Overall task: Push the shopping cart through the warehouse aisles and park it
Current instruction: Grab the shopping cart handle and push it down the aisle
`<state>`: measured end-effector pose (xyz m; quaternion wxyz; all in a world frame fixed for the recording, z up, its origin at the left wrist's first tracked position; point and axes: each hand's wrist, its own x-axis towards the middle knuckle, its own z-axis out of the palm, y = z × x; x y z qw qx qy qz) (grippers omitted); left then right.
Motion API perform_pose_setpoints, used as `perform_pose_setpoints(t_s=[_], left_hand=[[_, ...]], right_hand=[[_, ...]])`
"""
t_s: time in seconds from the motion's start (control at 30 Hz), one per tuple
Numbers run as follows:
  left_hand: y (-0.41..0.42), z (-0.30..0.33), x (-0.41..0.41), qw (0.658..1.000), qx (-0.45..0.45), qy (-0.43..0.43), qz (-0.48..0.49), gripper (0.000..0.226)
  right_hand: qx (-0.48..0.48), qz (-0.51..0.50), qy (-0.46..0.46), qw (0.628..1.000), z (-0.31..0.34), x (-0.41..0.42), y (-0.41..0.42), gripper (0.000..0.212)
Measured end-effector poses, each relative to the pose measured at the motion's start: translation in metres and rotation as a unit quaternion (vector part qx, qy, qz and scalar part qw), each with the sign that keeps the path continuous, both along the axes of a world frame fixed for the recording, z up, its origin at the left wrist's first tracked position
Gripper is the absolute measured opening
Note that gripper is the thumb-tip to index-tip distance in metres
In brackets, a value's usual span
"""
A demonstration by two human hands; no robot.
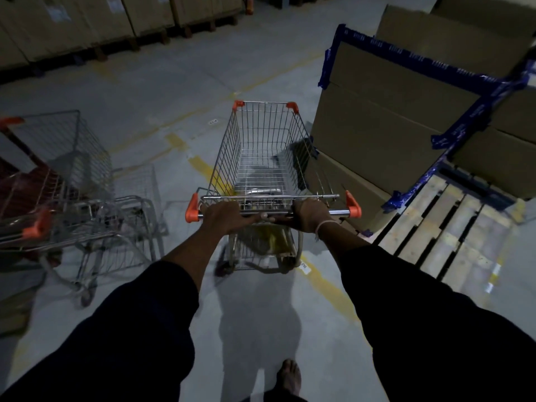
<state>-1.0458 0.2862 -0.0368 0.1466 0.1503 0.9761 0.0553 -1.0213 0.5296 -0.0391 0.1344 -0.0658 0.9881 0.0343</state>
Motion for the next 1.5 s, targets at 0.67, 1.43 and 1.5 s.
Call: perform_pose_setpoints(t_s=[0.67,1.43,1.5], left_hand=[[-0.02,0.003,0.111,0.993,-0.04,-0.017,-0.108,0.107],[-0.013,0.007,0.277,0.97,-0.067,-0.044,-0.229,0.107],[-0.012,0.006,0.294,0.968,-0.068,-0.038,-0.237,0.104]], right_hand=[[-0.017,-0.13,0.041,0.991,-0.005,0.172,-0.04,0.108],[-0.066,-0.232,-0.021,0.97,0.007,0.396,-0.06,0.112],[-0.064,-0.239,-0.022,0.969,0.009,0.418,-0.063,0.103]])
